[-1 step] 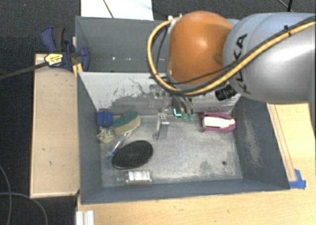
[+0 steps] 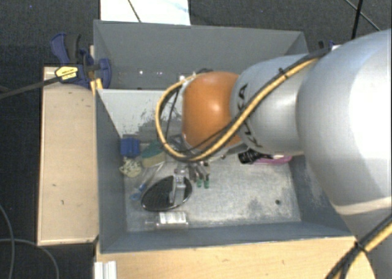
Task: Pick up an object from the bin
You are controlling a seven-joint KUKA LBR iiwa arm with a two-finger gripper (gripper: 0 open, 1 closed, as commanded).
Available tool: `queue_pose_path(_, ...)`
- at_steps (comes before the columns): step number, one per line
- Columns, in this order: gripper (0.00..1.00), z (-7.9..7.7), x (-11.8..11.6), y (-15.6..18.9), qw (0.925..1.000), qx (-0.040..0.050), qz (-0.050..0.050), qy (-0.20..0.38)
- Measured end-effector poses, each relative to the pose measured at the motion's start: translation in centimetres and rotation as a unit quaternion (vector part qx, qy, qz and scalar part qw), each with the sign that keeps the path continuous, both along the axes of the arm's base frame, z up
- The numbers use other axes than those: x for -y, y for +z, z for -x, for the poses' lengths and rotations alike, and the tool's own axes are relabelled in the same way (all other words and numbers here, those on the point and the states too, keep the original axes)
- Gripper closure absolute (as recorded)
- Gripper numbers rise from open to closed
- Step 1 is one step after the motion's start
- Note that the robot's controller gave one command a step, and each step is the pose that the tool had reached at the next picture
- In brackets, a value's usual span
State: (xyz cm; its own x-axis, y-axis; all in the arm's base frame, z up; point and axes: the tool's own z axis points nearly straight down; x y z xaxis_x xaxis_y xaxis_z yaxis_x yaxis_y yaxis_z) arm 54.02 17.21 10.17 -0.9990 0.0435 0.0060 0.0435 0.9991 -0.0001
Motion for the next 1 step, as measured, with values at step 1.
queue_pose_path(1, 0.00, -3.41, -0.16, -2.54, 0.9995, 0.0023, -0.002, 0.031)
